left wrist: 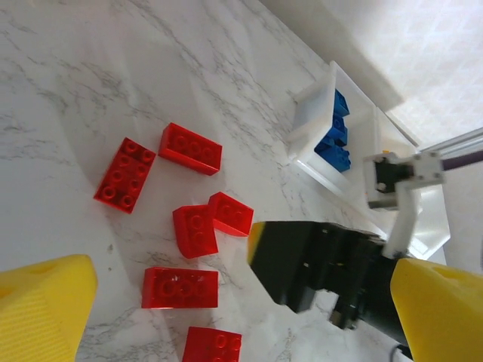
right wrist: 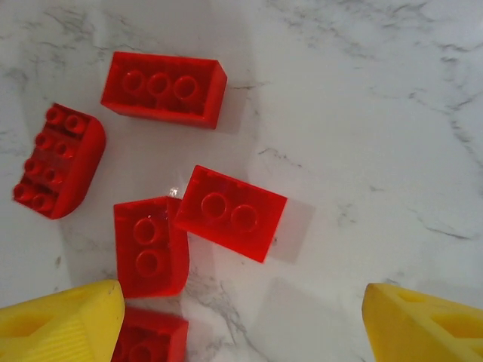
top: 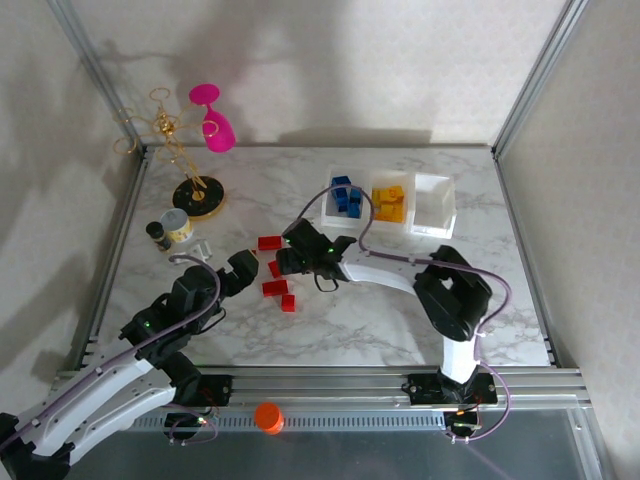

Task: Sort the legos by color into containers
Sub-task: Pick up the lego from the center of the table.

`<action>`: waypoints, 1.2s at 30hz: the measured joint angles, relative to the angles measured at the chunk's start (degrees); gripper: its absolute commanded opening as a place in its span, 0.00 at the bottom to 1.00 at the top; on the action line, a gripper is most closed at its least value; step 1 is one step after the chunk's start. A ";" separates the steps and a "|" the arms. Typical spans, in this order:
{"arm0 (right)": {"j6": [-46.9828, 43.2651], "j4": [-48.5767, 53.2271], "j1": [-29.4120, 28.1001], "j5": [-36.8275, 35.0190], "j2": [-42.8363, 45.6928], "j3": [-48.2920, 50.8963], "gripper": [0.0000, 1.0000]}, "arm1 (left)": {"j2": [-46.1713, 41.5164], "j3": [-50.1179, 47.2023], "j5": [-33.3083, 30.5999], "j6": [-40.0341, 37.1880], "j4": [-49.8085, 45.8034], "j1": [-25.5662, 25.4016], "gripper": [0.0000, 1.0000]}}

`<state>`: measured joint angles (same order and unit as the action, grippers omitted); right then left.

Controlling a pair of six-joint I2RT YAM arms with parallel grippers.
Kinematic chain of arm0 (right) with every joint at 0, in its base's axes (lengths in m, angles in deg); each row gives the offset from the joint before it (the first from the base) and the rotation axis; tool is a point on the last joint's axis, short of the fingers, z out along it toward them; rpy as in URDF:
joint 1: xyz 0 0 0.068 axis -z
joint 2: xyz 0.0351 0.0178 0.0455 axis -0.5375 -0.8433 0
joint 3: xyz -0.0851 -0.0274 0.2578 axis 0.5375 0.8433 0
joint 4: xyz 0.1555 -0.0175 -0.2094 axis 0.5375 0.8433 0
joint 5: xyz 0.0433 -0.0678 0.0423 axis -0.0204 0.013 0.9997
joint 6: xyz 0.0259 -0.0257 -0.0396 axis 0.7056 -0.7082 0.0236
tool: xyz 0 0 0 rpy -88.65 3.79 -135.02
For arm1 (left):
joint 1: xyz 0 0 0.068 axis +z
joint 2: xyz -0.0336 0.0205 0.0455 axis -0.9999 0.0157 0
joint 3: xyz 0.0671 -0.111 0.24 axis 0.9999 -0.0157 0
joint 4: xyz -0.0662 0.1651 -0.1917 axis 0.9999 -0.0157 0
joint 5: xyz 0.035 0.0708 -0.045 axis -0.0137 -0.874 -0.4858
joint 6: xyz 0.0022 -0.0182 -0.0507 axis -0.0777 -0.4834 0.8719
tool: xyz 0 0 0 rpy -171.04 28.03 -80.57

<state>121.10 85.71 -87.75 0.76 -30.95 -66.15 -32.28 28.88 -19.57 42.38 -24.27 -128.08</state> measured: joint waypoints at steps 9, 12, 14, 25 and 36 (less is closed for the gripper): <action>3.10 1.92 -0.02 -3.58 -9.70 -10.05 0.80 | -1.07 -0.76 -1.03 0.68 -1.73 0.11 1.00; 4.02 2.64 0.04 -4.81 -12.07 -12.79 0.77 | -1.05 -0.81 -1.03 0.68 -1.88 0.11 1.00; 4.52 2.97 0.20 -5.09 -13.27 -13.79 0.74 | -0.96 -0.81 -1.05 0.66 -1.88 0.11 1.00; 7.19 4.22 0.52 -6.19 -14.78 -12.87 0.59 | 0.09 -0.81 -1.03 0.63 -1.86 0.11 1.00; 8.20 3.17 0.68 -6.36 -10.45 -6.38 0.41 | 2.10 -0.81 -0.96 0.61 -1.40 0.15 1.00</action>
<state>129.29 88.88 -87.08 -5.60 -41.40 -72.54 -30.18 28.07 -20.53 42.99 -25.67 -127.93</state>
